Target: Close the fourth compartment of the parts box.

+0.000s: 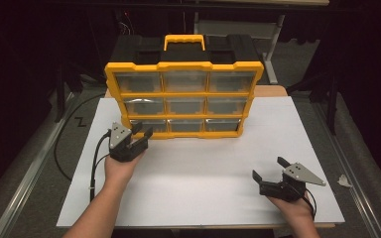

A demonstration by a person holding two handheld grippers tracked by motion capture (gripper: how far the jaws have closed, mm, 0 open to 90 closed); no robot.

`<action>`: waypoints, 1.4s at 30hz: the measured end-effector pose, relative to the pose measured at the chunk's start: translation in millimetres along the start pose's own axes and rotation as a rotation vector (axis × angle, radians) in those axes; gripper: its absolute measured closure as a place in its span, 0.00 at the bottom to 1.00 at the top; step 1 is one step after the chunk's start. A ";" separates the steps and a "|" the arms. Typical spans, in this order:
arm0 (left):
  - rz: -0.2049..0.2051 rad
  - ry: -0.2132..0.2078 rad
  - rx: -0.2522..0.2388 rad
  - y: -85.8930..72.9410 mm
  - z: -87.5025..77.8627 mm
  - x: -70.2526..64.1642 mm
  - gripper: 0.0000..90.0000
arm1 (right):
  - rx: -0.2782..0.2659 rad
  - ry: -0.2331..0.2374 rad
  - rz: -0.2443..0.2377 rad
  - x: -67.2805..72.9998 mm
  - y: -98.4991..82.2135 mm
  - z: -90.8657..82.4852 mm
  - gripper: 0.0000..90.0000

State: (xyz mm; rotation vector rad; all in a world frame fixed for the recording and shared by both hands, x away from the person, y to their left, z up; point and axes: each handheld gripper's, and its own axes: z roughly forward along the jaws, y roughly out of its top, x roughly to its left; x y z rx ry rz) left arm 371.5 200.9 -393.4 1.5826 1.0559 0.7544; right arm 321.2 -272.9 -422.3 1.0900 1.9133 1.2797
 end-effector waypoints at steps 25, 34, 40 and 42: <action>0.033 -0.086 0.066 -62.5 -81.3 -3.6 0.00 | -0.016 0.003 0.003 4.6 2.5 -3.7 0.01; 0.031 -0.088 0.029 -59.4 -82.7 4.9 0.00 | -0.010 -0.004 0.005 3.0 0.0 -1.5 0.01; 0.023 -0.096 0.045 -60.8 -78.8 7.4 0.00 | 0.003 0.006 -0.009 5.1 -0.7 0.9 0.01; 0.028 -0.097 0.047 -60.6 -79.1 6.9 0.00 | 0.003 0.005 -0.005 4.4 -1.2 0.4 0.01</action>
